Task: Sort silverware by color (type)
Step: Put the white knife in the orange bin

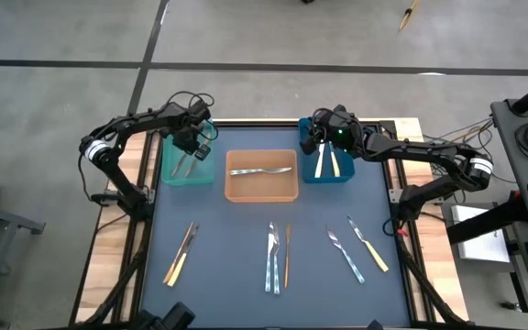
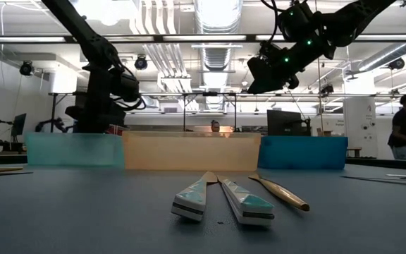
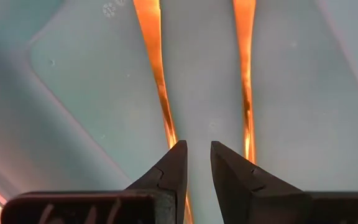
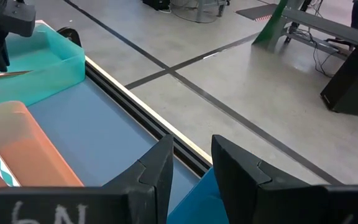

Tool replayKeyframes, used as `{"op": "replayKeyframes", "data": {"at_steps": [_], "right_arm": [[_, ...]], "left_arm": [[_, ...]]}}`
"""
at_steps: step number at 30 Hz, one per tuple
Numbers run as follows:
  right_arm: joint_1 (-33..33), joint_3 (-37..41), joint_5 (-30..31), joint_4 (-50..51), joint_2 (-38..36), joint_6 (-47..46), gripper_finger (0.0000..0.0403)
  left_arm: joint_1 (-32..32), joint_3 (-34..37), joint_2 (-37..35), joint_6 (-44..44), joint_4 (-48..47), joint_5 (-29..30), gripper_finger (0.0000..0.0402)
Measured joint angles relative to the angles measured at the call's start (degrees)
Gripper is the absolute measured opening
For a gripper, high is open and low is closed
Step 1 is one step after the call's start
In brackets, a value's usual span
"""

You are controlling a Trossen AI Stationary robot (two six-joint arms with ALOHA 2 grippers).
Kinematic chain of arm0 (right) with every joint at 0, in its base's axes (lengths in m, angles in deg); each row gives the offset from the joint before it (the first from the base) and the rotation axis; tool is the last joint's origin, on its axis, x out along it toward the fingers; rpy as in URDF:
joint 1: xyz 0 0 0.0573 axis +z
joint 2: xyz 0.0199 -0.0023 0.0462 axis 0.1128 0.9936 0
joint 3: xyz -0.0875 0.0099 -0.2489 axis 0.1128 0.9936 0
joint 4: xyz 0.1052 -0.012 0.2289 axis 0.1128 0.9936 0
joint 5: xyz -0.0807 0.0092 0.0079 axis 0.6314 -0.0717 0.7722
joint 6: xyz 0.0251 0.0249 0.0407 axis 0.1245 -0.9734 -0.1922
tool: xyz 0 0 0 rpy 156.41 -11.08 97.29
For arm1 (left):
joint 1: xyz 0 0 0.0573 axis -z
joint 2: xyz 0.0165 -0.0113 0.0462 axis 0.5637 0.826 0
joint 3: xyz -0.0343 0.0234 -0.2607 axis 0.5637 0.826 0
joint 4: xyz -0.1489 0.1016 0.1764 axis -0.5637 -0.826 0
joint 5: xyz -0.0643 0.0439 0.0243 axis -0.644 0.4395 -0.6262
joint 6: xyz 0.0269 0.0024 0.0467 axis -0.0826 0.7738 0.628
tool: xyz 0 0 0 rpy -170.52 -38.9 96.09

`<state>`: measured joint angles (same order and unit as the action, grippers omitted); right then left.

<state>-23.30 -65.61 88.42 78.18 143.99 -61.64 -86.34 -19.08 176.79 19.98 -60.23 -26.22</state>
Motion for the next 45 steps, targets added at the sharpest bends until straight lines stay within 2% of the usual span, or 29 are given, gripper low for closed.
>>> {"op": "replayKeyframes", "data": {"at_steps": [10,19,29,37,43,45], "right_arm": [[-0.02,0.00,0.00,0.00,0.00,0.01,0.0102],[-0.02,0.00,0.00,-0.07,0.02,-0.01,0.0102],[0.00,0.00,0.00,-0.48,0.02,-0.49,0.0102],[0.00,0.00,0.00,-0.54,0.02,-0.63,0.0102],[0.25,-0.49,-0.27,-1.24,0.02,-2.79,0.0102],[0.68,-1.02,-2.23,-1.22,0.02,-3.68,0.0102]], "left_arm": [[0.49,0.00,-1.56,-1.31,0.00,-0.04,0.0055],[3.35,0.02,-8.30,-3.82,1.68,-0.06,0.0055],[13.52,0.13,-16.81,-6.69,9.27,0.22,0.0055],[23.78,0.13,-21.05,-8.63,10.88,8.85,0.0055],[29.89,0.13,-22.16,-8.75,11.08,9.93,0.0055],[31.69,0.13,-22.02,-8.16,11.26,9.93,0.0055]]}}
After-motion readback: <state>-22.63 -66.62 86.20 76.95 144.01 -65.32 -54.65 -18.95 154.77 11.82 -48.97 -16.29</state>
